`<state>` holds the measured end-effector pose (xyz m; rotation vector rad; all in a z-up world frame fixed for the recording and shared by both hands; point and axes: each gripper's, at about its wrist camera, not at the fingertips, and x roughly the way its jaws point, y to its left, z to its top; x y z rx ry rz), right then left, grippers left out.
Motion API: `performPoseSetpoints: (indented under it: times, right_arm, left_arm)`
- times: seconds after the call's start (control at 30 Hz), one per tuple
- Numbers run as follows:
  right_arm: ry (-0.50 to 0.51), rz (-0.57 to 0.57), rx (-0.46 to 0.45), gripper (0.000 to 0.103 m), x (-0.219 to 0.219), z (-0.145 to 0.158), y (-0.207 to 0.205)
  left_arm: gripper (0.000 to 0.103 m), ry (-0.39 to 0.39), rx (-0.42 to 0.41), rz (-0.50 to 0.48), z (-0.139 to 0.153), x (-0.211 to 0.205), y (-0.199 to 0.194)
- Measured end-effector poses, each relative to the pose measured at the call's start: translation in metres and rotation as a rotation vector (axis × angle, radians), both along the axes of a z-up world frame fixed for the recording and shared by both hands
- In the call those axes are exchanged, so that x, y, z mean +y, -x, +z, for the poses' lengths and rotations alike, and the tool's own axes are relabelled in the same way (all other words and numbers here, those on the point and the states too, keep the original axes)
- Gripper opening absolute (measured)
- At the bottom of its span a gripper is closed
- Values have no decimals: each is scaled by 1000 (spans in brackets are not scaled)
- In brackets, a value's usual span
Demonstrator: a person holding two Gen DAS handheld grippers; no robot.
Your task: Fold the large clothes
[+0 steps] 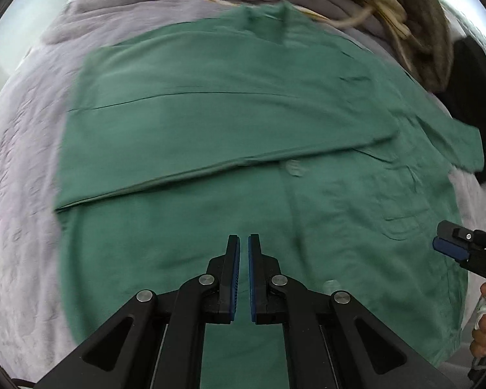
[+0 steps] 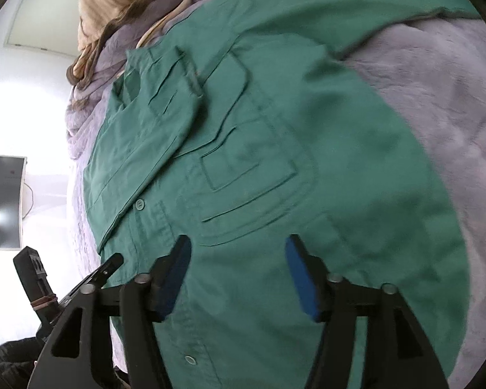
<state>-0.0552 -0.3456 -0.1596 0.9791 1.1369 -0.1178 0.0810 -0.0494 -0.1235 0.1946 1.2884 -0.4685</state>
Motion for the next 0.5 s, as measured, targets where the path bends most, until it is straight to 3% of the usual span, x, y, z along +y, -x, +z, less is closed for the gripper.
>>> performPoseSetpoints:
  times: [0.37, 0.4, 0.43, 0.47, 0.5]
  right_arm:
    - [-19, -63, -64, 66, -47, 7, 16]
    - [-19, -72, -68, 66, -52, 7, 16]
    - [-19, -86, -76, 66, -59, 7, 17]
    - [-18, -107, -84, 66, -68, 8, 19]
    - [-15, -120, -88, 66, -74, 7, 20]
  left_arm:
    - [6, -60, 32, -54, -12, -51, 12]
    - [21, -69, 32, -56, -13, -55, 13]
    - [80, -71, 34, -59, -14, -58, 13]
    - [103, -73, 39, -53, -13, -60, 13]
    - [102, -62, 2, -34, -9, -62, 16]
